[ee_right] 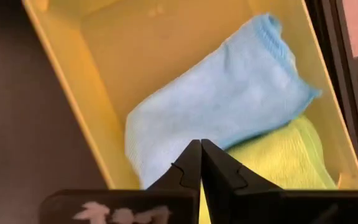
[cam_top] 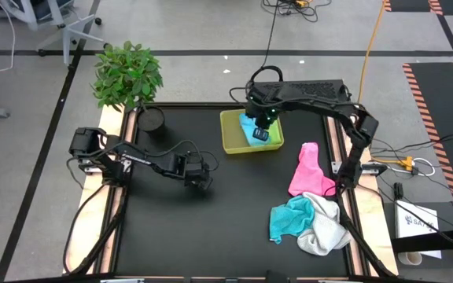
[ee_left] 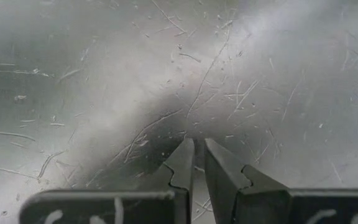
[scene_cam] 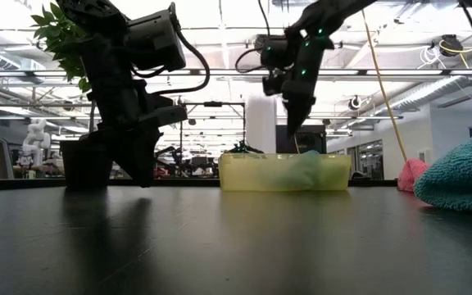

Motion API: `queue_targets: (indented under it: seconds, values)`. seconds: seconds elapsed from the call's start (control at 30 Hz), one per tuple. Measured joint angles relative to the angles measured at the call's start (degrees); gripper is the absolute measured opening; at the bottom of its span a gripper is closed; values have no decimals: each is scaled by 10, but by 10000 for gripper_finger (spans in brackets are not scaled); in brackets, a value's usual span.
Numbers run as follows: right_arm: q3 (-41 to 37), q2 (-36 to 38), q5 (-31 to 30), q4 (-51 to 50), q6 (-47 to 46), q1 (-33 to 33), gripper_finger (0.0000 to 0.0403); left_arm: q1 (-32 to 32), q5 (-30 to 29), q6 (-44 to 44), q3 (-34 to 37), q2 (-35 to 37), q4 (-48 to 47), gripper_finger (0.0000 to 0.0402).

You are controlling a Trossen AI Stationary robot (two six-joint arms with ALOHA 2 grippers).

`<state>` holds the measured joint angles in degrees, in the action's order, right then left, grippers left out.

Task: Fold microfiber towels
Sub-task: Put the left blue microfiber cloth into the bin

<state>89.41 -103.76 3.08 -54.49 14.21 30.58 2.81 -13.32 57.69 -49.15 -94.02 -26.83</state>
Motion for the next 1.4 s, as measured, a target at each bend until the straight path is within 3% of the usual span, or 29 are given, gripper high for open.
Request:
queue_targets:
  seconds: [0.47,0.93,1.4]
  values:
    - [-29,5,33,-66,-29,-8,0,0,-2,0,0,0,0,35]
    - [-157,4,78,57,-44,-19,0,0,-2,-2,0,0,1,35]
    - [-132,41,75,74,-47,-17,0,0,-2,-1,0,0,1,35]
